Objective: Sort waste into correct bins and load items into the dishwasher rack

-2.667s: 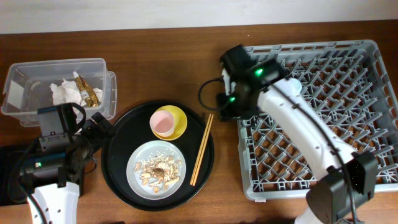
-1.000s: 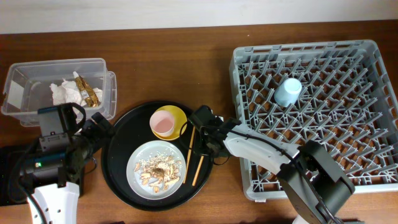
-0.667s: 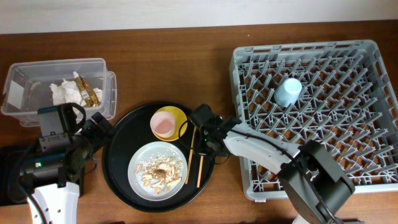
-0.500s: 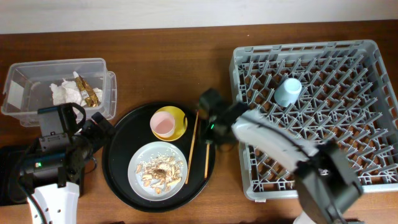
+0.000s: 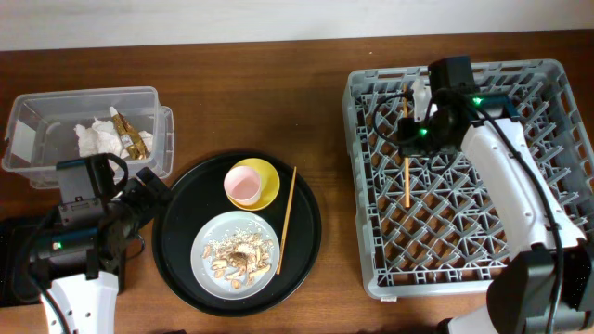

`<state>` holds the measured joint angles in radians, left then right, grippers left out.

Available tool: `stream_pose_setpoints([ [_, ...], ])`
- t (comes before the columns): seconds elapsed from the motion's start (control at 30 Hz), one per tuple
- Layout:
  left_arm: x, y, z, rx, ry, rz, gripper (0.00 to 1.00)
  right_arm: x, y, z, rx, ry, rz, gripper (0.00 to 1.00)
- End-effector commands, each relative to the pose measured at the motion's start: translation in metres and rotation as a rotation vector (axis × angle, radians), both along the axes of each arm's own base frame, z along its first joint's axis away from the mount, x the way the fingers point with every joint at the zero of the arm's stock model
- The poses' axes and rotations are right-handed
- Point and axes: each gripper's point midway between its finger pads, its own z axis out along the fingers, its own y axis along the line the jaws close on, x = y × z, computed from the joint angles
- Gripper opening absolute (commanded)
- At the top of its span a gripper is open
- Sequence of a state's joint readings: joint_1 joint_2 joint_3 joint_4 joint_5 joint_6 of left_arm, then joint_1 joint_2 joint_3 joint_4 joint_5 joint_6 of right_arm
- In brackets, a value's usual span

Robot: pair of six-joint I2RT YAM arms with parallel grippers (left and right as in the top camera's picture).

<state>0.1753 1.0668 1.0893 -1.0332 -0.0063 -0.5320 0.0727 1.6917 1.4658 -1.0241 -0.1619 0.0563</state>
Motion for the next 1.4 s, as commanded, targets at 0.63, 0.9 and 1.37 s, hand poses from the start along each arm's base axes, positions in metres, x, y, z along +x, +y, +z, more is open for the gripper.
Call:
stream_pose_setpoints([
  [0.63,0.000,-0.001,0.000,-0.003,-0.002,-0.006,0.99,-0.003,0.041,-0.014,0.186,0.058,0.069,0.48],
  [0.9,0.000,-0.001,0.000,-0.003,-0.001,-0.006,0.99,-0.032,0.118,-0.017,0.176,0.130,0.073,0.48],
  [1.37,0.000,-0.001,0.000,-0.003,-0.001,-0.006,0.99,-0.070,0.216,-0.077,0.181,0.060,-0.109,0.47],
])
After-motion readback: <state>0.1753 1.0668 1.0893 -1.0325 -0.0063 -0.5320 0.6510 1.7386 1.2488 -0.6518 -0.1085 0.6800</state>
